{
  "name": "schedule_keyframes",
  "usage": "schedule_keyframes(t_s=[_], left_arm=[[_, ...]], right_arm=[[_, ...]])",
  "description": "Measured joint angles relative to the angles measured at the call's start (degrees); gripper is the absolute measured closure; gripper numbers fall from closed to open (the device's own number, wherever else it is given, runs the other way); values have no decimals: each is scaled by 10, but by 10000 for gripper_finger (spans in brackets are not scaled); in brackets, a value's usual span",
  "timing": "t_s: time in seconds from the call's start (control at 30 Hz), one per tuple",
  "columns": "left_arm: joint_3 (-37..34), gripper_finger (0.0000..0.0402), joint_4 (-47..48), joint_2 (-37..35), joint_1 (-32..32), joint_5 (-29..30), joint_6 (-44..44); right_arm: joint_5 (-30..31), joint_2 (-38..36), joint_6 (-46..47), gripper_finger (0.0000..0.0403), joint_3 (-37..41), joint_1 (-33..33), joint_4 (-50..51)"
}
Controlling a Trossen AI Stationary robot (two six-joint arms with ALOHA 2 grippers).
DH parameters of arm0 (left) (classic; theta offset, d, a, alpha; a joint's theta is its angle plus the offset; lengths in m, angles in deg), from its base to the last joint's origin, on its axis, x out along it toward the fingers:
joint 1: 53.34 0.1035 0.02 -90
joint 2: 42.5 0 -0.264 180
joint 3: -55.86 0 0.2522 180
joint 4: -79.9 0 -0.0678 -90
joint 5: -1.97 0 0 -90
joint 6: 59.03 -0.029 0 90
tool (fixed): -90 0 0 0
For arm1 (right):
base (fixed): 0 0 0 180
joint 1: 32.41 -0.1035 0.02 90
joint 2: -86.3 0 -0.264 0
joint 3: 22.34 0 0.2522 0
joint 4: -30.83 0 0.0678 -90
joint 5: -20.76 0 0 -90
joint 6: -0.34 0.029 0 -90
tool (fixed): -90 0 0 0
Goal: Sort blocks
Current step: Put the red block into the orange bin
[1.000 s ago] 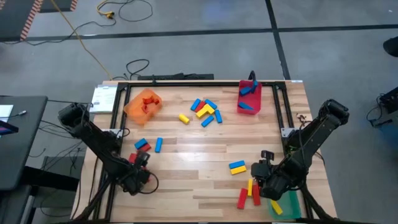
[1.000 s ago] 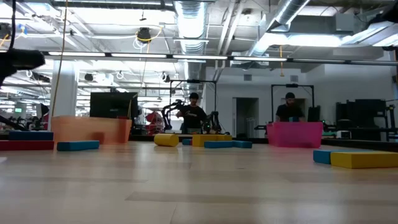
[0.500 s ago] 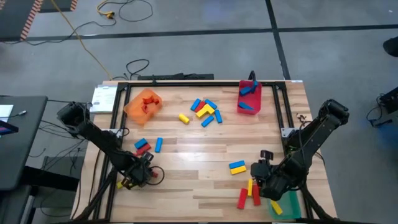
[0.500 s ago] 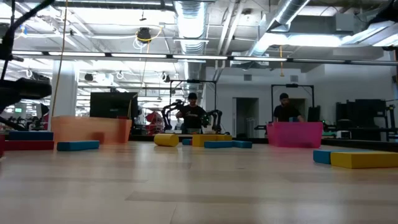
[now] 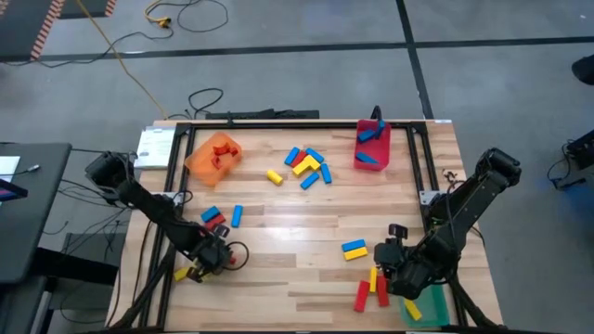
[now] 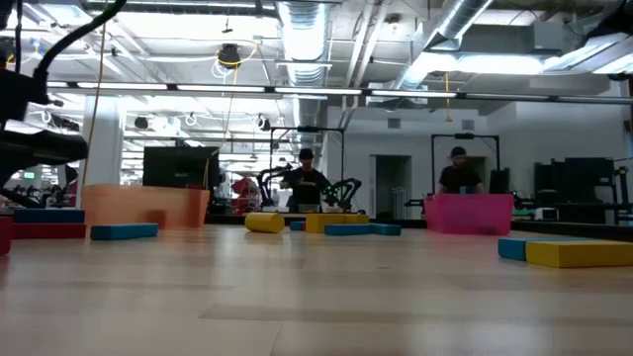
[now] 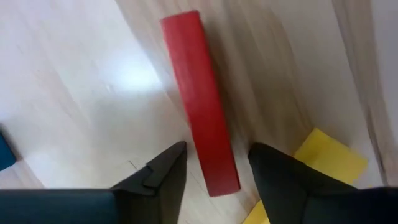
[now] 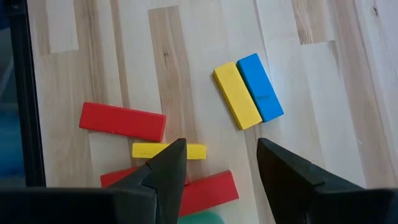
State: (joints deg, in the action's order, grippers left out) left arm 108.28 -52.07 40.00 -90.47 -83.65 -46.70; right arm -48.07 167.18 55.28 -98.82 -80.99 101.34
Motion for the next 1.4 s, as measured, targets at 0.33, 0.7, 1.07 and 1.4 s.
schedule_keyframes(t_s=[0.33, 0.7, 1.07, 1.4], left_arm=[[0, 337, -25, 1, 16, 21, 20], [6, 348, -41, -1, 49, 66, 5], [85, 348, 77, -37, 93, 149, -52], [103, 347, 185, -101, 143, 231, -29]], right_arm=[[15, 0, -2, 194, 0, -1, 0], [15, 0, -11, 194, 0, -1, -4], [25, 0, -15, 194, 0, -1, -4], [45, 0, -20, 194, 0, -2, -3]])
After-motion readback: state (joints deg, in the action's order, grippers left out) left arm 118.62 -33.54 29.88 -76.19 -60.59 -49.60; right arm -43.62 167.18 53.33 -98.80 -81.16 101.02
